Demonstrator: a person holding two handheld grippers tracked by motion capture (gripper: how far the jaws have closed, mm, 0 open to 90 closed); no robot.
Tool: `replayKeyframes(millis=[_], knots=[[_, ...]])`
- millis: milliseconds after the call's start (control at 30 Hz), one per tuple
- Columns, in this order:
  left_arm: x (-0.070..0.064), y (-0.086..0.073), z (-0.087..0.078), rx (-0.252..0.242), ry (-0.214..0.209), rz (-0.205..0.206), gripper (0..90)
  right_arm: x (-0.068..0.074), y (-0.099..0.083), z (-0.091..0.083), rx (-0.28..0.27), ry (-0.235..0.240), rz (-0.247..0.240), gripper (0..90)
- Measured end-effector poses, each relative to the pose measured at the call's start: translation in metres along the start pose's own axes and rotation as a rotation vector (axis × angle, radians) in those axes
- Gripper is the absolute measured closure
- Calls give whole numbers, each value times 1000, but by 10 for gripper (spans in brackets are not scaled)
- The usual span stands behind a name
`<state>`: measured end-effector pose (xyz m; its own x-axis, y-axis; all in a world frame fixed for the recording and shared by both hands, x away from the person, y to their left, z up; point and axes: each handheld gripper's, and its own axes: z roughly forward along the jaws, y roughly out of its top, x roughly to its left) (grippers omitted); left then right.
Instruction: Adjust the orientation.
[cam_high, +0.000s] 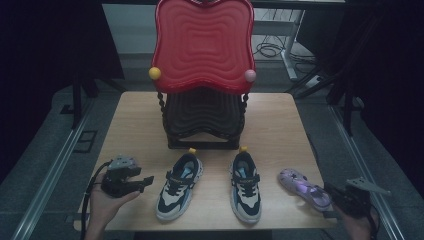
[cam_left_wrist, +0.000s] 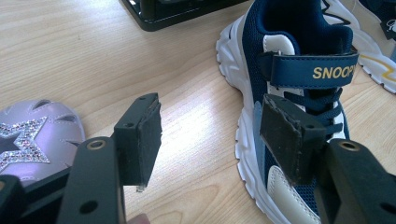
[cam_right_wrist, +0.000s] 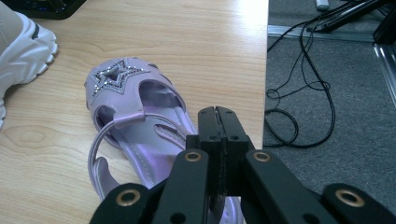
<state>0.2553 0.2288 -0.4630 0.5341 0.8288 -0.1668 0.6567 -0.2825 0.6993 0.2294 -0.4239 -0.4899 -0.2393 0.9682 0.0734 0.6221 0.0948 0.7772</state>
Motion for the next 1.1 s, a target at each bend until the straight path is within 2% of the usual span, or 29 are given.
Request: replayKeyframes(millis=[600, 800, 900, 1000, 1100], knots=[[2, 0, 1, 1, 4, -4, 387, 5, 3, 8, -9, 24, 18, 900], [0, 0, 3, 8, -2, 4, 387, 11, 6, 15, -4, 19, 3, 900], [1, 0, 2, 8, 0, 3, 386, 7, 4, 13, -8, 62, 24, 900], [2, -1, 1, 4, 3, -3, 387, 7, 3, 9, -2, 91, 22, 900], [3, -1, -1, 0, 3, -2, 386, 9, 4, 6, 6, 99, 14, 900]])
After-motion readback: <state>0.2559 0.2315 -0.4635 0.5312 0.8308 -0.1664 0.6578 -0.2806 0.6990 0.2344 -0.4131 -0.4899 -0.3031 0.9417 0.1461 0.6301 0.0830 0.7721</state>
